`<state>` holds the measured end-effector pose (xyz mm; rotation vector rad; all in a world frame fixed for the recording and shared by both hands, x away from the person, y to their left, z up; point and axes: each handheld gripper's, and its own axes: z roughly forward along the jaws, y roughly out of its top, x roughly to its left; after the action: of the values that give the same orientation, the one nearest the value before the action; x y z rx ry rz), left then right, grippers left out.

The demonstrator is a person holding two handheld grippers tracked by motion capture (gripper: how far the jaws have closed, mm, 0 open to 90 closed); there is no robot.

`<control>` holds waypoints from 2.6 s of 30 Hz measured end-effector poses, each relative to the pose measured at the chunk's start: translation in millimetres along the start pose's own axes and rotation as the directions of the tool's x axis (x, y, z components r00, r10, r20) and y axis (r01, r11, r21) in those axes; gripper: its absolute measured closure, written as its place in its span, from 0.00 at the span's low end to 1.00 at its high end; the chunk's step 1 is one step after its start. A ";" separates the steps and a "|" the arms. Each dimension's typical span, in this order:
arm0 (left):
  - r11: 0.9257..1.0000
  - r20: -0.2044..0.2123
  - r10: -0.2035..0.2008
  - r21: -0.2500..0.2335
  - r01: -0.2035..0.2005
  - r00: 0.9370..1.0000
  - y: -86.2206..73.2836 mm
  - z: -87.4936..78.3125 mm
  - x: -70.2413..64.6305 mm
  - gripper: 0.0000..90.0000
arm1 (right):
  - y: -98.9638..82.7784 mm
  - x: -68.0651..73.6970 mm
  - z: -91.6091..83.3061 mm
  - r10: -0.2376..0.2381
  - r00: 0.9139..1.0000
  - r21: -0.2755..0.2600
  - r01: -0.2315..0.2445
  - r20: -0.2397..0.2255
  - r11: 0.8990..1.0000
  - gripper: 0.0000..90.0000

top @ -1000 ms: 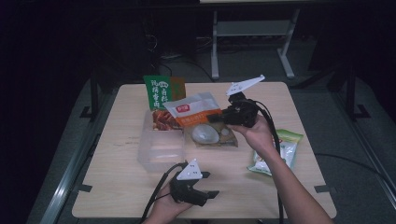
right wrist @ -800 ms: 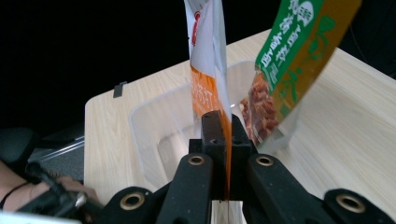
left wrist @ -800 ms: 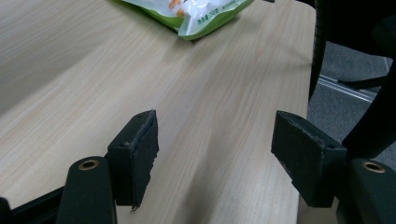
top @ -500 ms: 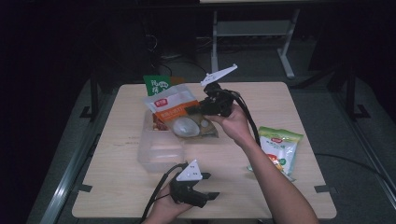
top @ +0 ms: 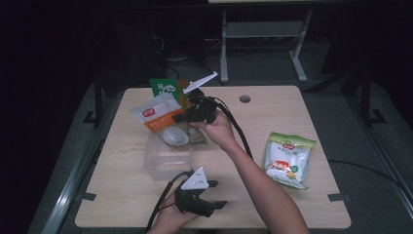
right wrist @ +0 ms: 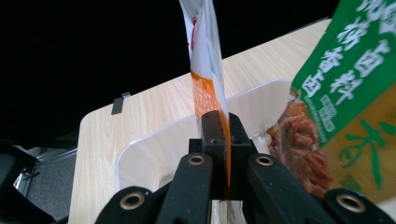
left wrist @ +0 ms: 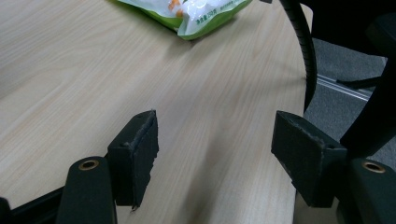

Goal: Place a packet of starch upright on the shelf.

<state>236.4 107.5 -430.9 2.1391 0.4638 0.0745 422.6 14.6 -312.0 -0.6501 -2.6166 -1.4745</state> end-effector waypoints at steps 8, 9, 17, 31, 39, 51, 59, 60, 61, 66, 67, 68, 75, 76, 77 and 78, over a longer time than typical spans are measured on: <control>1.000 0.004 -0.001 0.008 0.001 1.000 -2.3 -0.6 1.5 0.34 | -2.3 -0.5 30.6 0.010 1.000 0.029 -0.009 -0.012 1.000 1.00; 1.000 0.004 -0.001 0.008 0.001 1.000 -2.3 -0.7 1.5 0.34 | -3.0 -0.7 33.5 0.010 1.000 0.029 -0.009 -0.018 1.000 1.00; 1.000 0.004 -0.005 0.004 0.005 1.000 -2.6 -1.2 1.3 0.34 | -11.6 -2.9 48.0 0.020 1.000 0.048 -0.019 -0.011 0.999 1.00; 1.000 0.010 -0.012 0.004 0.012 1.000 -2.3 -0.7 -0.2 0.34 | 9.5 1.3 47.9 -0.085 0.996 0.224 0.077 0.024 0.972 0.73; 1.000 0.009 -0.016 -0.001 0.016 1.000 -2.7 -1.7 0.7 0.34 | 32.2 1.5 54.1 -0.091 0.995 0.315 0.072 0.045 0.946 0.74; 1.000 0.013 -0.019 -0.004 0.019 1.000 -3.0 -0.8 -0.8 0.34 | 43.3 1.2 56.4 -0.106 0.994 0.365 0.084 0.040 0.927 0.99; 1.000 0.012 -0.009 -0.002 0.009 1.000 -2.2 -1.0 -1.4 0.34 | 32.8 12.4 43.2 -0.065 0.998 0.221 0.065 -0.009 0.973 1.00; 1.000 0.013 -0.002 -0.001 0.002 1.000 -2.2 -0.8 -1.4 0.34 | 32.4 14.4 40.9 -0.066 0.998 0.202 0.065 -0.001 0.977 1.00; 1.000 0.012 -0.002 0.000 0.002 1.000 -2.2 -0.8 -1.9 0.34 | 31.7 16.0 38.8 -0.054 0.999 0.186 0.054 -0.005 0.981 1.00; 1.000 0.015 -0.001 -0.001 0.001 1.000 -1.9 -0.8 -3.6 0.34 | 22.5 15.0 33.8 0.012 1.000 0.089 -0.012 -0.002 0.996 1.00; 1.000 0.015 0.001 0.001 -0.001 1.000 -1.8 -1.1 -3.7 0.34 | 19.7 13.5 33.9 0.022 1.000 0.076 -0.022 -0.001 0.997 1.00; 1.000 0.015 0.002 0.001 -0.002 1.000 -1.8 -1.3 -3.8 0.34 | 15.5 11.7 34.3 0.043 0.999 0.054 -0.043 -0.006 0.998 1.00; 1.000 0.016 0.006 0.003 -0.006 1.000 -1.8 -1.2 -4.0 0.34 | -9.1 -1.9 39.3 0.112 0.994 0.003 -0.112 -0.005 0.994 1.00; 1.000 0.016 0.004 0.002 -0.004 1.000 -1.8 -1.0 -4.1 0.34 | -10.7 -3.1 40.5 0.106 0.994 0.013 -0.106 -0.013 0.994 1.00; 1.000 0.015 0.001 0.001 -0.001 1.000 -1.8 -0.8 -4.0 0.34 | -12.0 -3.2 42.3 0.093 0.996 0.028 -0.093 -0.008 0.995 1.00; 1.000 0.015 -0.002 -0.001 0.002 1.000 -1.8 -0.7 -4.1 0.34 | -13.2 -3.3 43.4 0.072 0.997 0.034 -0.072 0.000 0.997 1.00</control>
<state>231.9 107.6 -431.4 2.1367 0.4578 0.0577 426.7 43.7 -346.7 -0.7315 -2.5827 -1.4065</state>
